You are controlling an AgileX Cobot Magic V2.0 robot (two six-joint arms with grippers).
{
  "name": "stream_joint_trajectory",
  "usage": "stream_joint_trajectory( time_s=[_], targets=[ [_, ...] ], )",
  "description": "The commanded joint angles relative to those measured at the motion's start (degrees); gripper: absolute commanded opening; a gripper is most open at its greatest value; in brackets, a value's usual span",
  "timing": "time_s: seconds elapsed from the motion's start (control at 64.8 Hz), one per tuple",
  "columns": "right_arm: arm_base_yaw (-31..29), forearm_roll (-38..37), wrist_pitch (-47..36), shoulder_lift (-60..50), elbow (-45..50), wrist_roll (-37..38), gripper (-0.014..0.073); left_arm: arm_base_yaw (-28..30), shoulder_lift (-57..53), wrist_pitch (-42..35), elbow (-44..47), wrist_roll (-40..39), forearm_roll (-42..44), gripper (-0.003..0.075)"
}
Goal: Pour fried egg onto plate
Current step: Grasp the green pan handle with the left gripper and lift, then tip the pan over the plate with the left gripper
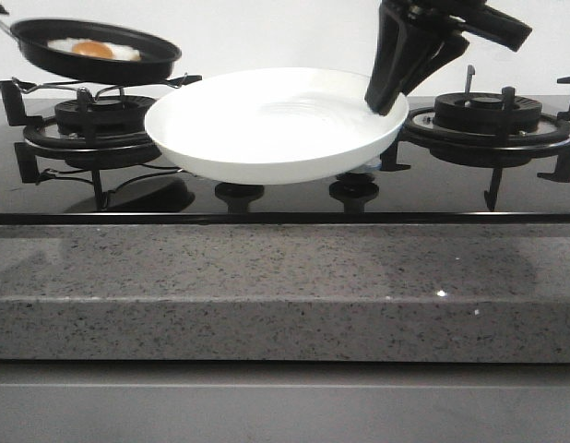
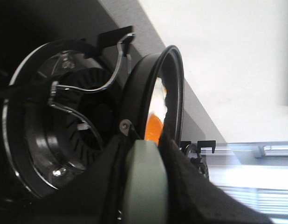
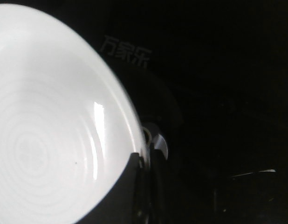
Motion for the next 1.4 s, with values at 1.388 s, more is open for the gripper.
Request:
stream_joint_trajectory(
  time_s=[1.388],
  targets=[
    [-0.12,0.98,-1.86,-2.57,-1.35,-0.74,-0.0067,-52.02,-27.7,-33.82,-1.81,3.84,67.89,-0.0019]
  ],
)
